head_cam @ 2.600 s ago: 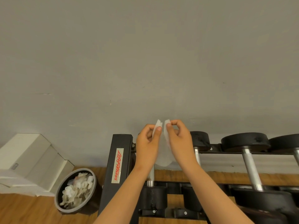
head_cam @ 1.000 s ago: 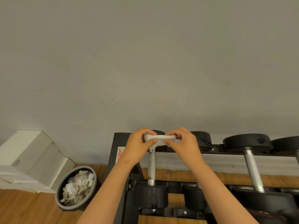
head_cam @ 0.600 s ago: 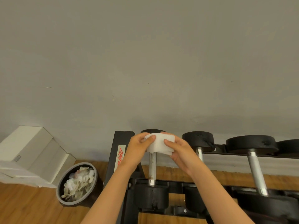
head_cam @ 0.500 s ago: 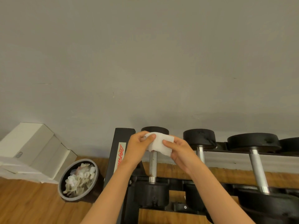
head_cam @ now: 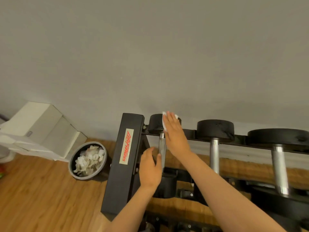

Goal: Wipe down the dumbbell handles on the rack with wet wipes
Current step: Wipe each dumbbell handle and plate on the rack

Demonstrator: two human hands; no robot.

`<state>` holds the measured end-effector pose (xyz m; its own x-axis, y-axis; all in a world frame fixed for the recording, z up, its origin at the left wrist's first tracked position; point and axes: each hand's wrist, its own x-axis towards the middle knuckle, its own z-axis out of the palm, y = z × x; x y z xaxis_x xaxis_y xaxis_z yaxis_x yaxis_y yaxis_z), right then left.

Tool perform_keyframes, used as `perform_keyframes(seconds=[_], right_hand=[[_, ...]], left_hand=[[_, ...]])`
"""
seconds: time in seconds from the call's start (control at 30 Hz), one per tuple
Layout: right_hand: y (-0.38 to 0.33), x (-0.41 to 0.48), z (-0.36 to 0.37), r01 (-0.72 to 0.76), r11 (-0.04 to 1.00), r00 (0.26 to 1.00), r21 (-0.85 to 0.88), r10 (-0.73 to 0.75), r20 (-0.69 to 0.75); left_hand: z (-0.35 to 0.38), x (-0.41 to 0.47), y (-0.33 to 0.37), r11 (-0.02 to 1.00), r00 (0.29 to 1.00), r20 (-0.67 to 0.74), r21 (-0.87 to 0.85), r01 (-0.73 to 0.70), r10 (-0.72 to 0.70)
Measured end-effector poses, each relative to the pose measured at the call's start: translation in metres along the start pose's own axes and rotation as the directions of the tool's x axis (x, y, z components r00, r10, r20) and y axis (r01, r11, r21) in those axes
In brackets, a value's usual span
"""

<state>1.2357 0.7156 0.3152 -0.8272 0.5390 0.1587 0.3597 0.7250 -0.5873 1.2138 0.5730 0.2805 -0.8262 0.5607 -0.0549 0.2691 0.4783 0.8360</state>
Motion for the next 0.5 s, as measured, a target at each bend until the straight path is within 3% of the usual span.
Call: perform_keyframes(seconds=[0.27,0.37,0.5], right_hand=[[0.012,-0.011,0.016,0.037,0.968,0.999,-0.249,-0.032,0.022],[0.011,0.011,0.008,-0.046,0.984,0.999,-0.175,0.042,-0.026],[0.011,-0.027,0.023,-0.076,0.993,0.997,-0.085,0.075,-0.016]], left_hand=[[0.002,0.0,-0.006,0.999,0.995,-0.08,0.015,0.052,-0.051],[0.004,0.001,-0.007,0.996,0.992,-0.096,0.033,0.087,-0.083],[0.003,0.0,-0.007,0.996,0.992,-0.11,0.062,0.061,-0.054]])
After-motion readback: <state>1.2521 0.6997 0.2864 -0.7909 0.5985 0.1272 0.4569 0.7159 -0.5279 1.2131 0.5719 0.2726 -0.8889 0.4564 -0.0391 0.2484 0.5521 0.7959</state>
